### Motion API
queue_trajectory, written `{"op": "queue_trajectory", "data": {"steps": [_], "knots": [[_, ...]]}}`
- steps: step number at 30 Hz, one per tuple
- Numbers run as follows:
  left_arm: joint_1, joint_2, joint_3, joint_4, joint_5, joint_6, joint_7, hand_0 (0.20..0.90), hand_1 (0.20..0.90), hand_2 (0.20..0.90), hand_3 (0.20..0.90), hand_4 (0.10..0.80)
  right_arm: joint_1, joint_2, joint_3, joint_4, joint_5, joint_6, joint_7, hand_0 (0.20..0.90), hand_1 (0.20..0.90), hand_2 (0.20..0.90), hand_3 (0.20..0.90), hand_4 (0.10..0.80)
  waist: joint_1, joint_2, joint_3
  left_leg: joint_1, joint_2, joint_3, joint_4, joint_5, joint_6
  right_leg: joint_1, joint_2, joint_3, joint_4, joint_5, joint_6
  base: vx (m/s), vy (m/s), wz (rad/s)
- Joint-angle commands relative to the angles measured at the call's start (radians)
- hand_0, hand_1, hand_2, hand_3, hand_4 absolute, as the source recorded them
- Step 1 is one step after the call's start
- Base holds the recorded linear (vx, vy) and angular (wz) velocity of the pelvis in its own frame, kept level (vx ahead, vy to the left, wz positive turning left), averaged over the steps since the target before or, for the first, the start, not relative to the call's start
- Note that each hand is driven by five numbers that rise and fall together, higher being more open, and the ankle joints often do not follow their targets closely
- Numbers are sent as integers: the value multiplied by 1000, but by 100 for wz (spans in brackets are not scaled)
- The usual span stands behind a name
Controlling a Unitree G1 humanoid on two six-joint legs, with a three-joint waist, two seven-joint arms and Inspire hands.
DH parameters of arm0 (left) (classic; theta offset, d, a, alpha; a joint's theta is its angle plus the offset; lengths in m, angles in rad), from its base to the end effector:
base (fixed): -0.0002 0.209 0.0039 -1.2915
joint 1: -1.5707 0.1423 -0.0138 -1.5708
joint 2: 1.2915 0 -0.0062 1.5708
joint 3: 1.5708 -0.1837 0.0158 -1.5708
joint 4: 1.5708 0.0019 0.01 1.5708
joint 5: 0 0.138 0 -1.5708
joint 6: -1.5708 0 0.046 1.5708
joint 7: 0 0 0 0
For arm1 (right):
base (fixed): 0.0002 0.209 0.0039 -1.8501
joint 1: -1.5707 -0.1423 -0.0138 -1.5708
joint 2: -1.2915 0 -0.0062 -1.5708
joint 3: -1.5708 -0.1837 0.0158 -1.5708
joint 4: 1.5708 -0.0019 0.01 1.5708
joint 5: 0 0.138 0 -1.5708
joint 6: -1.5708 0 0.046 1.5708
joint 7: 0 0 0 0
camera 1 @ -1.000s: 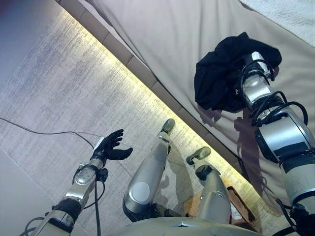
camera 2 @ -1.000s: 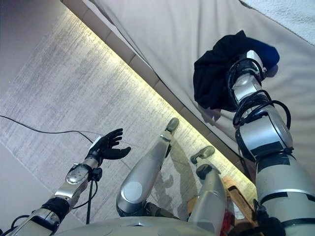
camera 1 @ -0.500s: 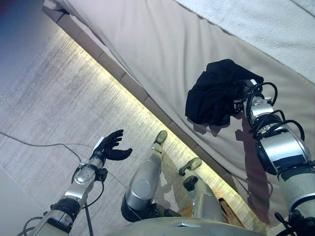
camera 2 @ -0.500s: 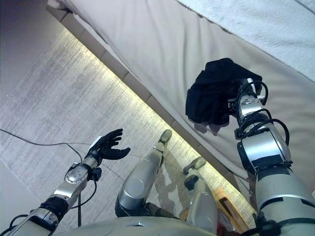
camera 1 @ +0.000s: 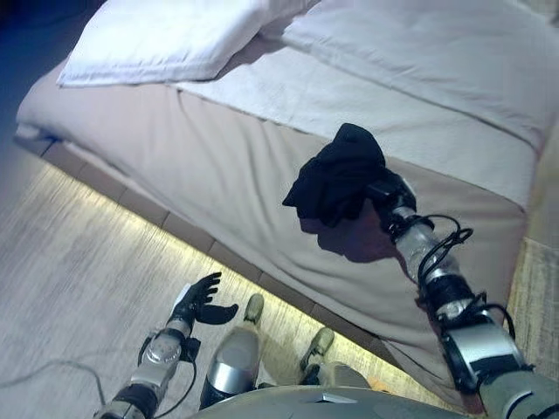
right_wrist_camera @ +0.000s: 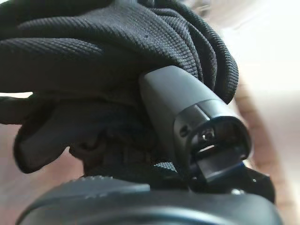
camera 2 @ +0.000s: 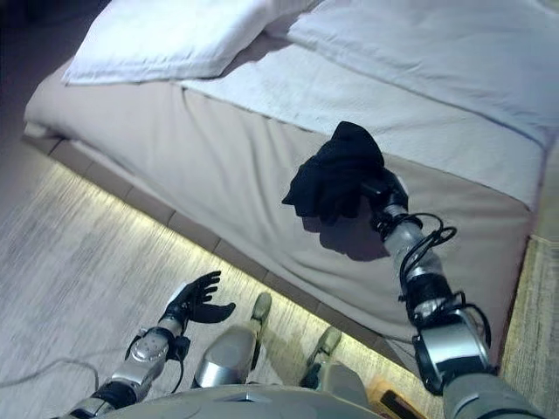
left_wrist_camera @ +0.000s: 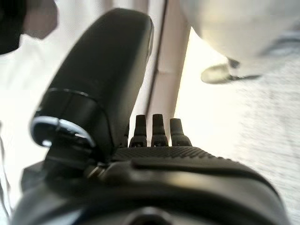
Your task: Pick up the clothes from the bed and place them into the basket
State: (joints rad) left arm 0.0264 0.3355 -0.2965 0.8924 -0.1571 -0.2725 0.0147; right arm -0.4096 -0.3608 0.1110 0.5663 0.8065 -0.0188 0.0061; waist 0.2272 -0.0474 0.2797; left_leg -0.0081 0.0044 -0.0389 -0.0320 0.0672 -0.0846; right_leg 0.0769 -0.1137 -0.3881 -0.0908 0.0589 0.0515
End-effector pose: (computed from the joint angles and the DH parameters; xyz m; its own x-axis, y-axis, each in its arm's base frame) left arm 0.1222 0.2211 -0.0838 0.7747 0.0258 -0.6318 0.1597 0.9588 0.2350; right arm 0.2766 -0.2089 0.0473 0.9885 0.0009 -0.1514 0.0585 0.9201 0.3874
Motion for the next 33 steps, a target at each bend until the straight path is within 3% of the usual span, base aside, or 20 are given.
{"op": "queue_trajectory", "data": {"steps": [1,8,14,15,16,17,18,21,23,25,28,31,33], "knots": [[51,-9,-7,78,52,-63,22,900,900,900,900,800,36,3,-69,-233,44,-152,56,300,300,300,200,100,-40,23,-155,-7,19,80,-55,-10,35,3,19,63,41,-27,28,-29,26,-20],[64,-35,12,112,98,-54,34,900,900,900,900,800,227,51,-120,-577,61,-220,135,300,300,300,200,100,-134,20,-206,60,30,131,-55,-42,41,29,20,106,19,-18,36,-14,8,-22],[31,-38,4,127,104,-49,19,900,900,900,900,800,258,30,-151,-689,114,-271,147,300,300,300,200,100,-180,15,-211,96,51,180,-36,-50,29,31,20,137,19,-15,32,-26,35,-27],[24,-43,2,128,103,-52,14,900,900,900,900,800,260,28,-154,-702,108,-282,140,300,300,300,200,100,-182,12,-207,91,52,176,-3,-60,24,32,17,146,21,-13,29,-17,77,-40],[21,-48,-3,125,99,-57,12,900,900,900,900,800,261,16,-151,-711,118,-296,137,300,300,300,200,100,-179,4,-201,73,43,120,49,-80,26,29,13,171,28,-10,26,23,103,-50],[28,-52,-4,120,72,-68,17,900,900,900,900,800,255,4,-139,-711,141,-305,146,300,300,300,200,100,-164,-1,-196,57,10,-4,81,-104,41,22,13,228,33,-8,24,40,147,-64],[41,-56,-6,105,41,-76,23,900,900,900,900,800,241,6,-120,-706,152,-311,147,300,300,300,200,100,-157,2,-195,55,-15,-74,89,-124,63,12,14,284,41,-13,27,30,167,-90],[49,-57,-7,84,45,-80,9,900,900,900,900,800,235,22,-109,-701,134,-333,122,300,300,300,200,100,-151,14,-193,67,-21,-58,82,-134,77,7,5,320,47,-14,38,-23,149,-129],[37,-50,-25,74,65,-78,18,900,900,900,900,800,262,67,-128,-702,99,-398,25,300,300,300,200,100,-184,37,-191,87,-5,-14,33,-124,87,-26,-39,330,80,-3,80,-70,278,-124],[7,-36,-22,86,63,-57,23,900,900,900,900,800,281,91,-149,-709,94,-424,-46,300,300,300,200,100,-206,38,-180,99,-15,-1,4,-120,100,-62,-73,335,107,28,110,-54,181,-45],[-25,-9,-12,124,72,-41,18,900,900,900,900,800,316,111,-192,-708,105,-432,-134,300,300,300,200,100,-245,42,-166,111,-41,11,-31,-121,110,-135,-122,333,135,99,132,-88,173,-55],[-21,2,-14,139,106,-48,23,900,900,900,900,800,329,119,-200,-675,101,-427,-210,300,300,300,200,100,-246,47,-163,118,-47,40,-42,-122,107,-160,-147,282,145,132,135,-107,109,-44],[-12,13,1,123,85,-33,36,900,900,900,900,800,328,127,-178,-649,93,-419,-236,300,300,300,200,100,-230,50,-150,128,-44,98,-46,-123,112,-189,-163,195,226,157,140,-241,78,-87]]}}
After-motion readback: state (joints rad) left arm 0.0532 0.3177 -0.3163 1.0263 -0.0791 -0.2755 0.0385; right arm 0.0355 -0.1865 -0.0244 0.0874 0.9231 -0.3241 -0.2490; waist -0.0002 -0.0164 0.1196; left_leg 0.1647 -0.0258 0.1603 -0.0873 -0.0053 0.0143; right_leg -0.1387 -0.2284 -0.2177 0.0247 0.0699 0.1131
